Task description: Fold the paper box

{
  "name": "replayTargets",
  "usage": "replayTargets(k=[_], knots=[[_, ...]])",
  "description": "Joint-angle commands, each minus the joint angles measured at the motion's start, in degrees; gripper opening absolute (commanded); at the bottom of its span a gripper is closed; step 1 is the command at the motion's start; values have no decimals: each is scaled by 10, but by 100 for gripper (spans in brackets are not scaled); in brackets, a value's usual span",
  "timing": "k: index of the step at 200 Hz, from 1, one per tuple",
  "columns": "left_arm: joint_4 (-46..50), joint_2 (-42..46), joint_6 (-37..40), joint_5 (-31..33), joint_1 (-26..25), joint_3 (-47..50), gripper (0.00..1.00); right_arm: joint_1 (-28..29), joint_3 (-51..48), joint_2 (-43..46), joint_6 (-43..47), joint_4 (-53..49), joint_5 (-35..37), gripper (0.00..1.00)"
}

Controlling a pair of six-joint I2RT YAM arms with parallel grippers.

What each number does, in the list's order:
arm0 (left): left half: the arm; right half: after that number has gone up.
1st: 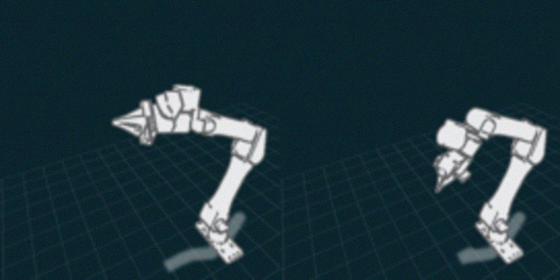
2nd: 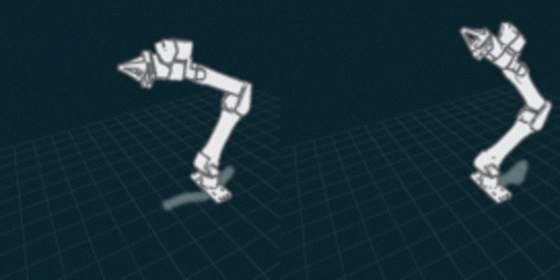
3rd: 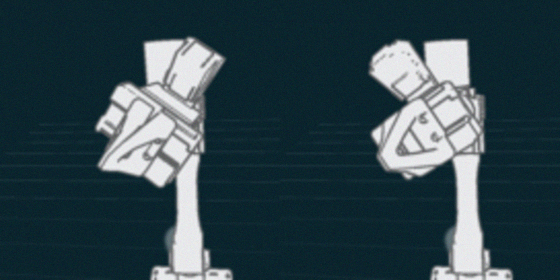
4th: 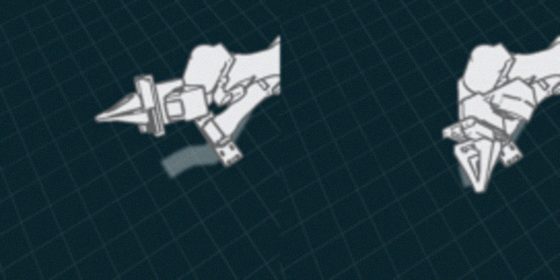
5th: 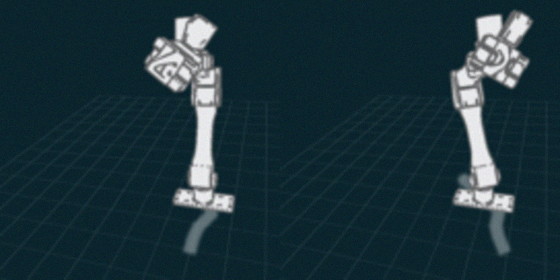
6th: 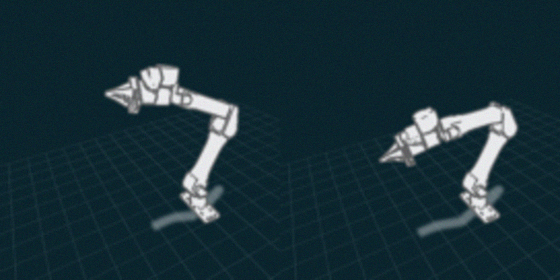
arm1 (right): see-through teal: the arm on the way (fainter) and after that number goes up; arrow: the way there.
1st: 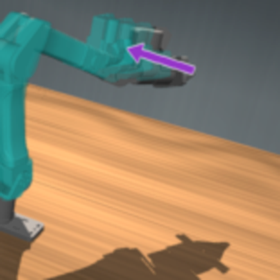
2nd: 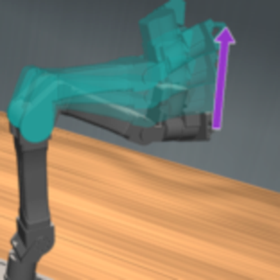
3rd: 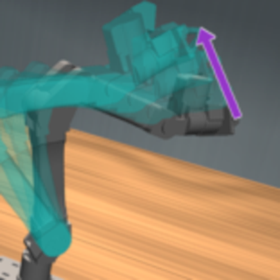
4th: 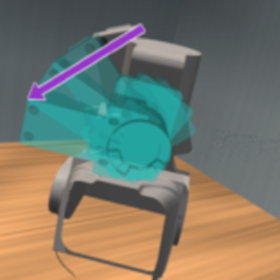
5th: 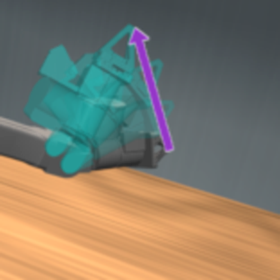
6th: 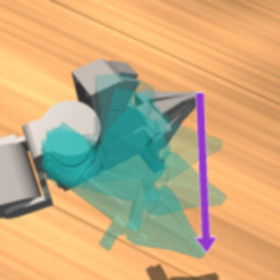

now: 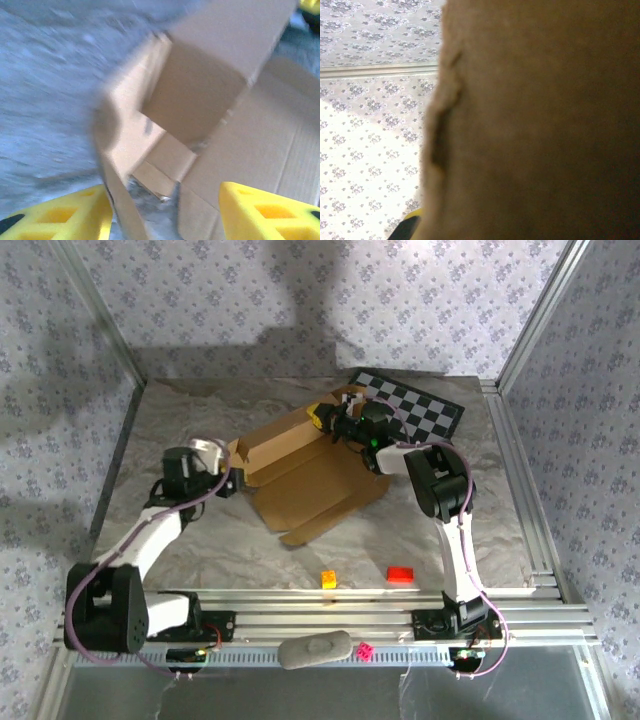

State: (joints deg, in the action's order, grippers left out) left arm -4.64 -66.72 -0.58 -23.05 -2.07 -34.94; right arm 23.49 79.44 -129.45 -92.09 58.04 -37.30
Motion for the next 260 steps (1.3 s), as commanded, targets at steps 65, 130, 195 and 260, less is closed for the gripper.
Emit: replayTargets(k=[65,130,195,260], knots=[[84,-9,153,29,103,-39,56,-5,38,-18,-7,-24,-12,0],[52,-102,81,47,140,-98,52,-8,47,-25,-10,-25,-11,0],[78,-242,152,-72,80,-206,50,-3,52,-31,-10,-27,-6,0],[43,-198,172,-117,37,-164,51,-4,64,-38,-12,-28,-1,0]])
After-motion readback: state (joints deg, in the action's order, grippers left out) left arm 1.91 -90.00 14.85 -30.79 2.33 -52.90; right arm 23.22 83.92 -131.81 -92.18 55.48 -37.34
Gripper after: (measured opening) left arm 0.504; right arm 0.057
